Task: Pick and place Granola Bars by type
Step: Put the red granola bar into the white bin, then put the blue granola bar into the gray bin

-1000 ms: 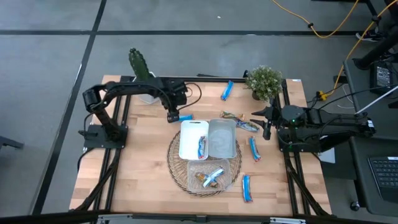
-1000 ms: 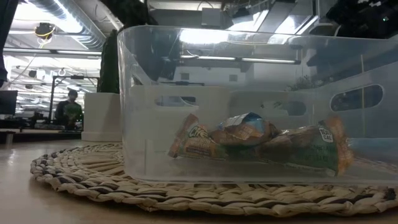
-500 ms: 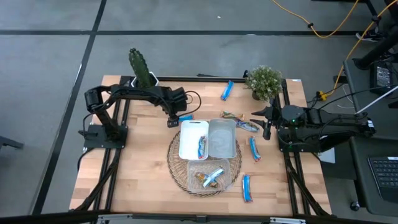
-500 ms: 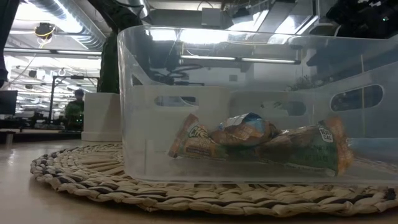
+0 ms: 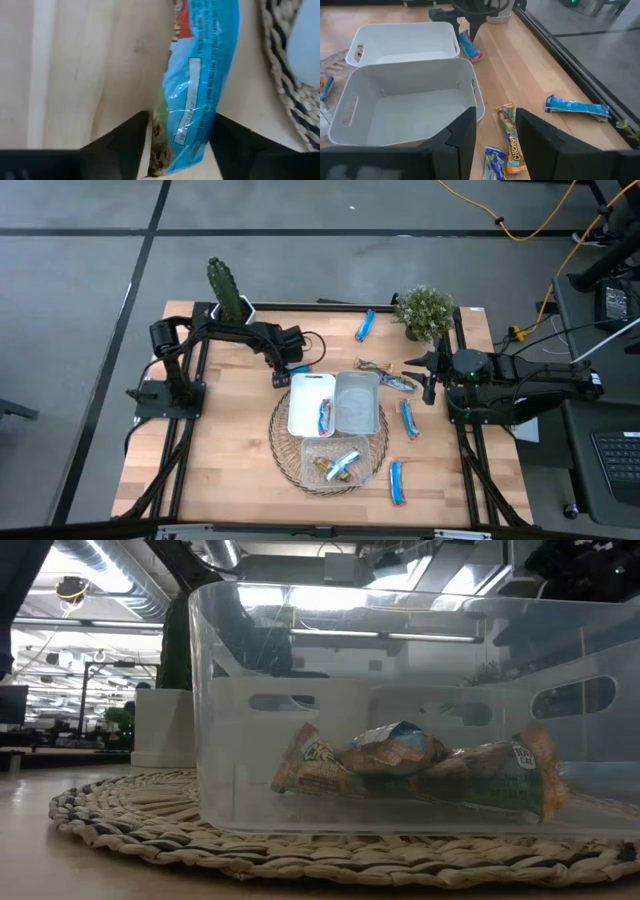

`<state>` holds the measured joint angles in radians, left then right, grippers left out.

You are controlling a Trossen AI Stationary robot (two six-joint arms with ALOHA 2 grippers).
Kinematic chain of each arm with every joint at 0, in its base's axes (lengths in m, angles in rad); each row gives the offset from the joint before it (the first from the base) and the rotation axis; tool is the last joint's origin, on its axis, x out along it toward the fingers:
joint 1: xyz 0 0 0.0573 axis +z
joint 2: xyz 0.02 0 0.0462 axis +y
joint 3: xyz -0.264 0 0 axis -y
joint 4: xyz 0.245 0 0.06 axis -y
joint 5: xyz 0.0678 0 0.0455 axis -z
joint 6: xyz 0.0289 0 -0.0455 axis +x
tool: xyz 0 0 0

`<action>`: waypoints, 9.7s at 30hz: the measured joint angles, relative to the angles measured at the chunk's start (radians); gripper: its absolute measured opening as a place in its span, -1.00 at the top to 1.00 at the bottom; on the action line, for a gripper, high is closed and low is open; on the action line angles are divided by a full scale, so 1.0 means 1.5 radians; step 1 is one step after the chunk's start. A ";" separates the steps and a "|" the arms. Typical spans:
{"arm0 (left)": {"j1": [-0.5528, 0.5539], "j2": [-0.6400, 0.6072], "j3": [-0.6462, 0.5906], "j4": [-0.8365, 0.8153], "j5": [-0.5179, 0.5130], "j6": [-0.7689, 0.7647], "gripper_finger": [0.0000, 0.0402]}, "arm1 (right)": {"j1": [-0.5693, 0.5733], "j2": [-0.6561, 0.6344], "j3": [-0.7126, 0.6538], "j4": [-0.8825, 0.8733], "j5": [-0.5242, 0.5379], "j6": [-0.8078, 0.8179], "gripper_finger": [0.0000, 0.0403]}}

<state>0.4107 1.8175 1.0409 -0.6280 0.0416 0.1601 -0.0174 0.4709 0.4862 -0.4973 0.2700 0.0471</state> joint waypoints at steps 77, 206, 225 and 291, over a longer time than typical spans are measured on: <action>-0.228 -0.293 -0.079 0.231 0.058 -0.437 0.80 | 0.000 0.000 0.000 0.005 -0.029 0.001 0.30; -0.133 -0.291 0.253 -0.018 -0.092 -0.122 0.14 | 0.304 0.440 0.483 -0.486 0.212 0.731 0.88; -0.131 -0.345 0.253 -0.014 -0.214 -0.110 0.14 | 0.209 0.380 0.606 -0.121 0.269 0.109 0.80; -0.133 -0.471 0.250 -0.023 -0.271 -0.115 0.14 | -0.033 0.814 0.606 -0.172 -0.168 0.281 -0.05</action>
<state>0.2111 1.1114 1.4162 -0.6629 -0.3649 -0.0126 -0.0669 1.6926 1.3956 -0.7547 0.0173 0.4687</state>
